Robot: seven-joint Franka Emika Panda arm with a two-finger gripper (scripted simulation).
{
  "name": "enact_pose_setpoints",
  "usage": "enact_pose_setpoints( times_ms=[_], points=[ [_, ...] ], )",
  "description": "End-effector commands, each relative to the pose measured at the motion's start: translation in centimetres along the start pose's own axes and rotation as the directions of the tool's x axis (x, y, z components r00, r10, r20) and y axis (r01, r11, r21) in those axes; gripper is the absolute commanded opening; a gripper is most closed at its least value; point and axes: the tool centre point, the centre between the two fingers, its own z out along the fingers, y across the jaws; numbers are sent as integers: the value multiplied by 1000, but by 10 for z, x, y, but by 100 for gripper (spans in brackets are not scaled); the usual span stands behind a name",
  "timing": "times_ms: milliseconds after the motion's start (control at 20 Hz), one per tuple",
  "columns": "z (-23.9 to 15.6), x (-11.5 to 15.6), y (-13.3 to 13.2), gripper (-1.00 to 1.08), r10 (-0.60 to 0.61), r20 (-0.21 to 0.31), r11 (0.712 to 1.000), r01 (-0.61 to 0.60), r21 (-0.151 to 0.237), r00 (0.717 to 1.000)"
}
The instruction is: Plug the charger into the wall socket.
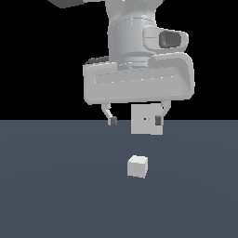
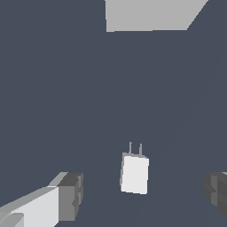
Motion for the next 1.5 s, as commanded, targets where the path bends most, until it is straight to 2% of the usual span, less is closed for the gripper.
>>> enact_pose_setpoints(
  times_ms=[0,350,650,1150,1450],
  points=[
    [6,-5,2,100,27,-30,1000,-27,-1,999],
    [20,-15,5,100,84,-93,996,-85,-2,992],
    [28,-19,7,100,113,-125,993,-114,-3,986],
    [33,-21,7,100,120,-133,993,-122,-4,984],
    [51,-25,7,100,122,-133,992,-123,-3,984]
  ],
)
